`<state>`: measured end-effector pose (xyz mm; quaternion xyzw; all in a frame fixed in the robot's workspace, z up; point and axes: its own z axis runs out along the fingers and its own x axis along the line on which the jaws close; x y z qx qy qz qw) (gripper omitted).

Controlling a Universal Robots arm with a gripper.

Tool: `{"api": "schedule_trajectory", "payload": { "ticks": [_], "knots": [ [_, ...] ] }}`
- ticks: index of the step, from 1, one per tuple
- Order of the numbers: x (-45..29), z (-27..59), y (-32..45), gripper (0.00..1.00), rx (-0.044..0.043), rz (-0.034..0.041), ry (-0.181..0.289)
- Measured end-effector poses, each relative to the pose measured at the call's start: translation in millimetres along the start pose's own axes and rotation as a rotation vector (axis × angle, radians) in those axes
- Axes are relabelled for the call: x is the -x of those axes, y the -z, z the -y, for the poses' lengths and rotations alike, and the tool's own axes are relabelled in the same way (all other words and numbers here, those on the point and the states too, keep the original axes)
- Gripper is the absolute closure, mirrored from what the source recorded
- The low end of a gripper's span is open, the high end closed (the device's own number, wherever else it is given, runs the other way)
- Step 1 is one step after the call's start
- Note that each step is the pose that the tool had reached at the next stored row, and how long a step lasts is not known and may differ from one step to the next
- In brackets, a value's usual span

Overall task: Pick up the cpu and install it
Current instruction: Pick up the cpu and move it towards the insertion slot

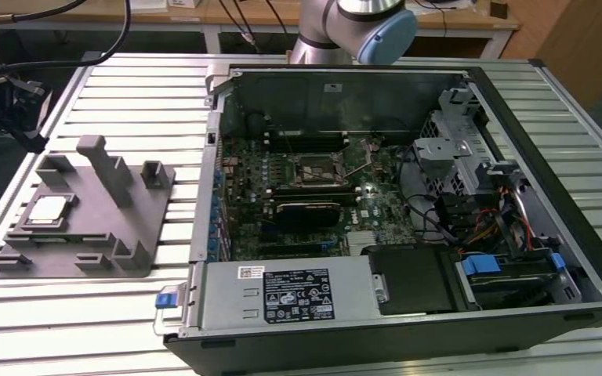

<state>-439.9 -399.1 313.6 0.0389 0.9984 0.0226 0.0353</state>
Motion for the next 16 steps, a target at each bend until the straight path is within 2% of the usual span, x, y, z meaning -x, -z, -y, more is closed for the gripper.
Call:
{"api": "schedule_trajectory", "payload": {
  "ticks": [16],
  "knots": [
    [-9.4,2.2,-10.5,0.89,0.0002,0.0000,0.000]
  ]
}}
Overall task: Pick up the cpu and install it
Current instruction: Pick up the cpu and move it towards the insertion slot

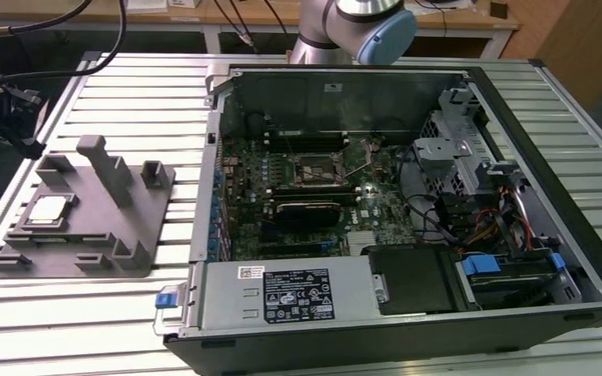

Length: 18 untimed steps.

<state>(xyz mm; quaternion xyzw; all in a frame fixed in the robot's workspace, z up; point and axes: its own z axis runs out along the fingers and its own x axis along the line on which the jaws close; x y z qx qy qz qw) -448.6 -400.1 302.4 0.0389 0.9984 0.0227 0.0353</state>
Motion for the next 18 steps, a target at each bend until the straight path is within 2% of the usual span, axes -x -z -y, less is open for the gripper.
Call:
{"api": "schedule_trajectory", "payload": {
  "ticks": [6,12,18],
  "knots": [
    [-1.0,1.4,-4.7,0.89,0.0000,-0.0002,0.000],
    [-1.5,3.6,-12.0,0.89,-0.0005,-0.0053,0.000],
    [-3.1,5.3,-18.1,0.89,-0.0006,-0.0069,0.000]
  ]
}}
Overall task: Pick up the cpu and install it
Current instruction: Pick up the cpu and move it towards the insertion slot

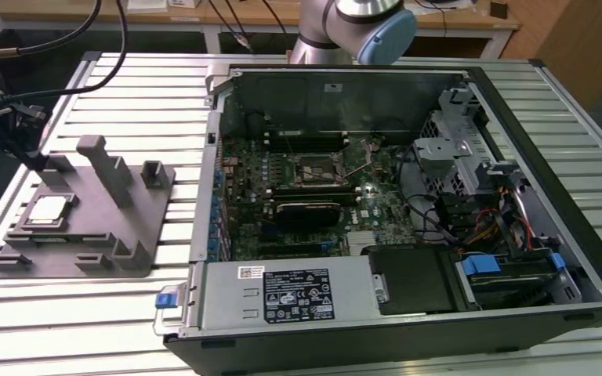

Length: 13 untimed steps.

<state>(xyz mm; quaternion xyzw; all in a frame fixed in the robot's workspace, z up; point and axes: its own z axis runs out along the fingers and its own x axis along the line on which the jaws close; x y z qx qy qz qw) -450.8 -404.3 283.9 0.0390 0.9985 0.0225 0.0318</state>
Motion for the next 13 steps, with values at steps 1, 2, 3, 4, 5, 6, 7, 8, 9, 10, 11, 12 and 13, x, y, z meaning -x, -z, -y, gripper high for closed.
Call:
{"api": "schedule_trajectory", "payload": {
  "ticks": [1,2,3,4,5,6,7,8,9,10,11,12,13],
  "knots": [
    [-0.5,0.1,-0.8,0.89,0.0000,0.0000,0.000],
    [-1.1,0.2,-1.6,0.89,0.0001,0.0000,0.000],
    [-1.7,0.3,-2.4,0.89,0.0001,0.0001,0.000],
    [-2.3,0.4,-3.1,0.89,0.0001,0.0001,0.000],
    [-3.1,0.5,-3.8,0.89,0.0001,0.0001,0.000],
    [-3.9,0.7,-4.5,0.89,0.0001,0.0001,0.000],
    [-4.7,0.8,-5.2,0.89,0.0000,0.0000,0.000],
    [-5.4,1.0,-6.1,0.89,0.0001,0.0001,0.000],
    [-6.0,1.2,-7.0,0.89,0.0002,0.0002,0.000],
    [-6.6,1.3,-7.7,0.89,0.0002,0.0002,0.000],
    [-7.1,1.5,-8.4,0.89,0.0001,0.0002,0.000],
    [-7.5,1.6,-9.2,0.89,0.0001,0.0002,0.000],
    [-7.8,1.8,-9.8,0.89,0.0001,0.0001,0.000]
  ]
}}
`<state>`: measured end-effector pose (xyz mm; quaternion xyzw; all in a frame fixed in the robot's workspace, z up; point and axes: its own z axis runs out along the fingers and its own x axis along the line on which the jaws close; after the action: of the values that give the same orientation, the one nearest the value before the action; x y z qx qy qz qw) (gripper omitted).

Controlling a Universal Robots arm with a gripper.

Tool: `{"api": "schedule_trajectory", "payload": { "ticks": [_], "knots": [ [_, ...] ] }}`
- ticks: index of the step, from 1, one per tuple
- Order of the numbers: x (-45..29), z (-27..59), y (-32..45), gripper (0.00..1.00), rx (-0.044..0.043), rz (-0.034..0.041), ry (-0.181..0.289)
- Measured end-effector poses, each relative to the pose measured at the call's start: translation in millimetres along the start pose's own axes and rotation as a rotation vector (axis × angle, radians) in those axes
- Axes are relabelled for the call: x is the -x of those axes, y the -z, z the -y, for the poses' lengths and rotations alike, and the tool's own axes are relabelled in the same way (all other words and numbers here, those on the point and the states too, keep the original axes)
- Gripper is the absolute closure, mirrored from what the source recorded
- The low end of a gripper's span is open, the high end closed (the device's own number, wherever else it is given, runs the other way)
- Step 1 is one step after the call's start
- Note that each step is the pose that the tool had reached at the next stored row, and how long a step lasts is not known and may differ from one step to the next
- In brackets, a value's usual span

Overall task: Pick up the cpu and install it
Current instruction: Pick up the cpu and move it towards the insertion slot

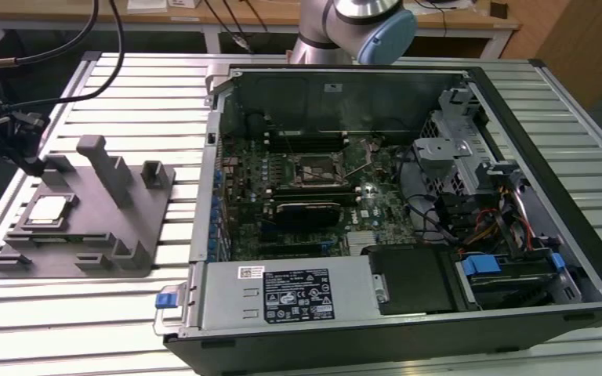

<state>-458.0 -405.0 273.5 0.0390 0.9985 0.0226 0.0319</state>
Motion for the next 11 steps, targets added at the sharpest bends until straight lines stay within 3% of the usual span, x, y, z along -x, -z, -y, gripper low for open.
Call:
{"api": "schedule_trajectory", "payload": {
  "ticks": [11],
  "knots": [
    [-1.1,3.6,-8.4,0.89,0.0000,-0.0001,0.000]
  ]
}}
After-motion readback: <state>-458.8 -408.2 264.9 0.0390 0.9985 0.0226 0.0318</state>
